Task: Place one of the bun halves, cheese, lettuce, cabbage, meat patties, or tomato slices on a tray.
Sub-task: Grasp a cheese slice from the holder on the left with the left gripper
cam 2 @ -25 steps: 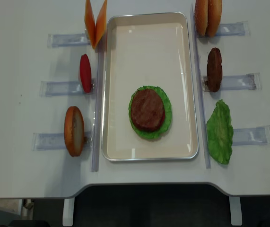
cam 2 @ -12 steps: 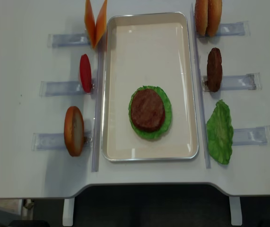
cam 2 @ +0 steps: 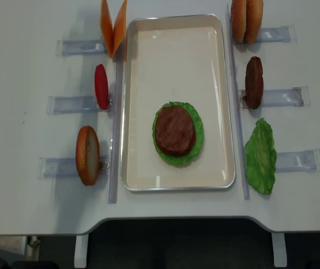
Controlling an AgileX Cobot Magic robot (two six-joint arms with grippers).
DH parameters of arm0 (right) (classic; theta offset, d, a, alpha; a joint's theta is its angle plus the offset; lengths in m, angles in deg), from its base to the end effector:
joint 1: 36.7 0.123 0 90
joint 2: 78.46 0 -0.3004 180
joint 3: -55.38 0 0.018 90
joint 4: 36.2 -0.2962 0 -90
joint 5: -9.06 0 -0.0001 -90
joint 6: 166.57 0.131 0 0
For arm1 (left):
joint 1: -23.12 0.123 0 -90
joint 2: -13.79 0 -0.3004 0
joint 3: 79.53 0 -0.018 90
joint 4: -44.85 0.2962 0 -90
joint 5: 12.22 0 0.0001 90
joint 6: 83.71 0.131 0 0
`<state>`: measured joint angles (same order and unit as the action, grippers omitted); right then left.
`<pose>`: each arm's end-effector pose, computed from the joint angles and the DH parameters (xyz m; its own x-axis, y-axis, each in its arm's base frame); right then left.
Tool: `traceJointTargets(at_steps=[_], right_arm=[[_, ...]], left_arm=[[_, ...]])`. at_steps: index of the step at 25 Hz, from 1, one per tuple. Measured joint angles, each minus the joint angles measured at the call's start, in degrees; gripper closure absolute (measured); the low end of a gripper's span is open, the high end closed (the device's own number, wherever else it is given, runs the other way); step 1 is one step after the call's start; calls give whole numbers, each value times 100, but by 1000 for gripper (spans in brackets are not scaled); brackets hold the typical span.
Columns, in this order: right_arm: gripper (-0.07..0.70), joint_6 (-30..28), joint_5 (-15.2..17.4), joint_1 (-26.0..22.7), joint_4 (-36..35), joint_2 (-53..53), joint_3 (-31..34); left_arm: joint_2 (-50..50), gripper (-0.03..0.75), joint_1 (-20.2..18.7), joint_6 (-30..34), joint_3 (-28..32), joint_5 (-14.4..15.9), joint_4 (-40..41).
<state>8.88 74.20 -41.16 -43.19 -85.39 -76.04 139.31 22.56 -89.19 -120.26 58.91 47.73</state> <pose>0.0489 0.0107 0.2757 -0.5051 0.0116 -0.8630 -0.0317 0.9990 0.0319 0.5213 0.0011 0.2928 -0.9091 -0.0703 -0.4105 -0.0820 0.9966 0.0109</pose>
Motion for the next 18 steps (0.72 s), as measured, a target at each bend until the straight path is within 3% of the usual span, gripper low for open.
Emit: traceJointTargets(at_steps=[9, 18], right_arm=[[216, -6, 0, 0, 0, 0, 0], [216, -19, 0, 0, 0, 0, 0]], left_arm=[[112, 195, -70, -5, -6, 0, 28], [112, 195, -933, -487, -6, 0, 282]])
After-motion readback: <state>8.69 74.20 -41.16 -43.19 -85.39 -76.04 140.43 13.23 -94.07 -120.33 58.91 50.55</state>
